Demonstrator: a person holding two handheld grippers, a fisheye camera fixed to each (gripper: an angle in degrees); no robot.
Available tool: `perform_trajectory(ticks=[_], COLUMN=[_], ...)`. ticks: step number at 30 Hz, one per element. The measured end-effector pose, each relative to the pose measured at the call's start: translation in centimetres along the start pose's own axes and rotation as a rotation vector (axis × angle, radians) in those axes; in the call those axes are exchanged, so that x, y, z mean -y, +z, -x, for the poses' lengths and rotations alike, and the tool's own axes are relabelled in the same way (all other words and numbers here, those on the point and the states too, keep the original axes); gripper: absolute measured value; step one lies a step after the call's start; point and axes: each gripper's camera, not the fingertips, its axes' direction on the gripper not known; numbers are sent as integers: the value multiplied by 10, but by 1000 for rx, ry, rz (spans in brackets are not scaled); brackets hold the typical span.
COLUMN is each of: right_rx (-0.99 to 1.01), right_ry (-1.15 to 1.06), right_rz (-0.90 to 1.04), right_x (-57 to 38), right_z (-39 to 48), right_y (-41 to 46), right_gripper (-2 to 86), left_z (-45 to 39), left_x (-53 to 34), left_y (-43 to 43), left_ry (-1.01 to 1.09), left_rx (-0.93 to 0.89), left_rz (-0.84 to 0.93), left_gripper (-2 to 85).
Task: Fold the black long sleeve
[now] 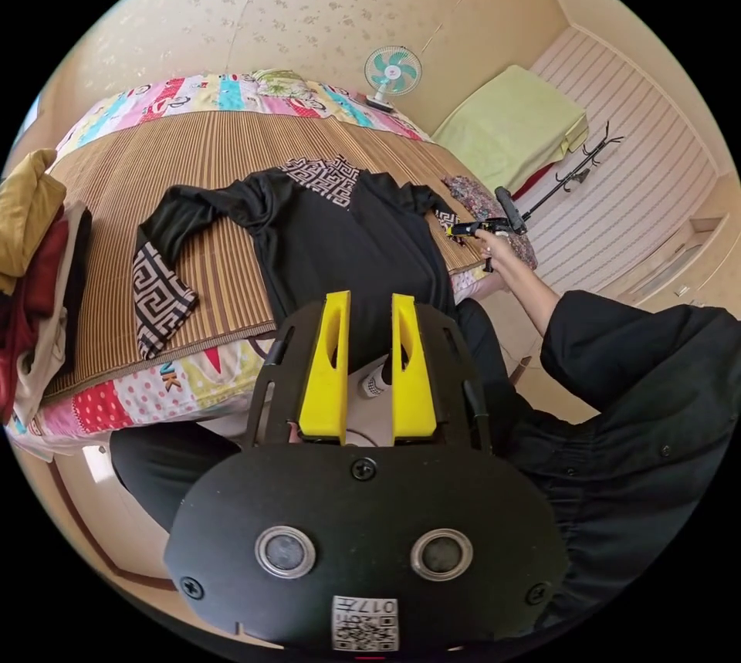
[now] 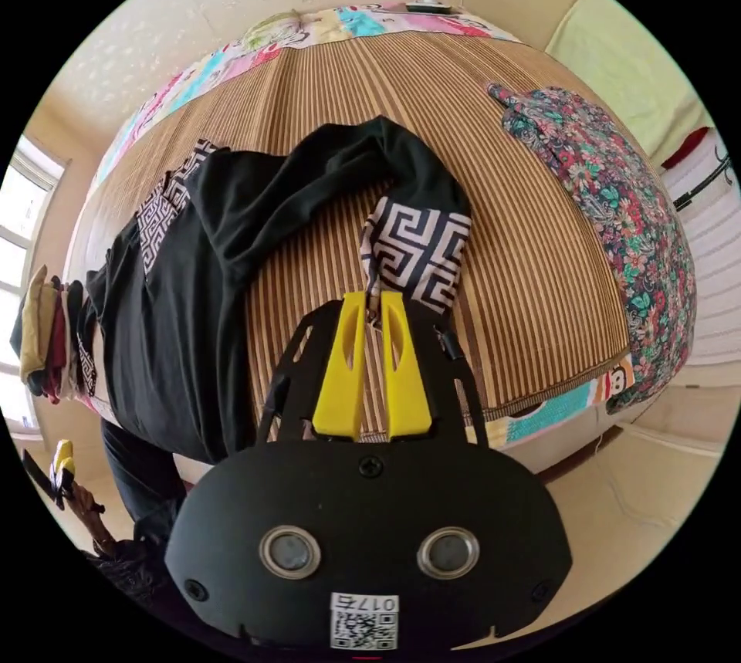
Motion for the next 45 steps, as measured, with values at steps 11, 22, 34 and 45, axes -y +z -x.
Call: perform_trajectory(ticks=[11, 22, 34, 45], right_rx=[502, 697, -154, 600], right_ry=[696, 782, 667, 909], right_rz=[-392, -556, -191, -840], right_x=[-111, -211, -46, -260], right_z=[-313, -305, -222, -314], right_y=[-106, -53, -27, -43], right_gripper=[36, 111, 118, 16], left_z=[23, 9, -6, 13], left_x=[-18, -17, -17, -60], left_y=[-5, 1, 7, 6], left_ry=[-76, -53, -45, -110], left_rx=[-126, -113, -68, -56], left_rz=[-22, 20, 52, 62], left_gripper=[81, 81, 84, 84])
